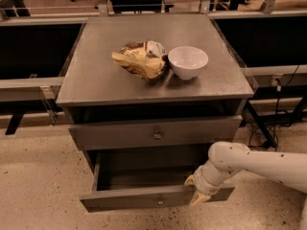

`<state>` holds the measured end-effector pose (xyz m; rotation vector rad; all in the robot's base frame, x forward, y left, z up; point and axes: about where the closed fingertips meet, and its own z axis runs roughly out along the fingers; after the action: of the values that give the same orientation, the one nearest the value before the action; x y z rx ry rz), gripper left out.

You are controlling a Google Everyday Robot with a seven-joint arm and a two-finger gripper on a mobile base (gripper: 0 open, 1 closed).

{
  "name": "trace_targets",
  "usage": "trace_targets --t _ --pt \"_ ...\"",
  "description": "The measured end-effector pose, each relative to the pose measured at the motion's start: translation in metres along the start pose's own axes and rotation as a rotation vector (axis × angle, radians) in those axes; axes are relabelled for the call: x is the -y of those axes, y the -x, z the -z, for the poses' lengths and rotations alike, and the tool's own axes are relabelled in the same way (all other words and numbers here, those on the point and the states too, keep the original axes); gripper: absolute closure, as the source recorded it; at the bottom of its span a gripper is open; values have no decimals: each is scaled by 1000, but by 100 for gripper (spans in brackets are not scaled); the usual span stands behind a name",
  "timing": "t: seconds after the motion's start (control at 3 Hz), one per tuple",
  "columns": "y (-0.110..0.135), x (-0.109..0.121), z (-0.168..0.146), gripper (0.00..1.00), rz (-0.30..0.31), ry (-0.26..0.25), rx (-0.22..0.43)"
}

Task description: Open middle drawer

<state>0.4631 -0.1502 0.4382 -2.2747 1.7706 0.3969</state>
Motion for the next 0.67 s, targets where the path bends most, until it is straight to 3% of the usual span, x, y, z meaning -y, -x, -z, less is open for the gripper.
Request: trace_targets --t 0.67 --pt "3 -7 -4 1 1 12 7"
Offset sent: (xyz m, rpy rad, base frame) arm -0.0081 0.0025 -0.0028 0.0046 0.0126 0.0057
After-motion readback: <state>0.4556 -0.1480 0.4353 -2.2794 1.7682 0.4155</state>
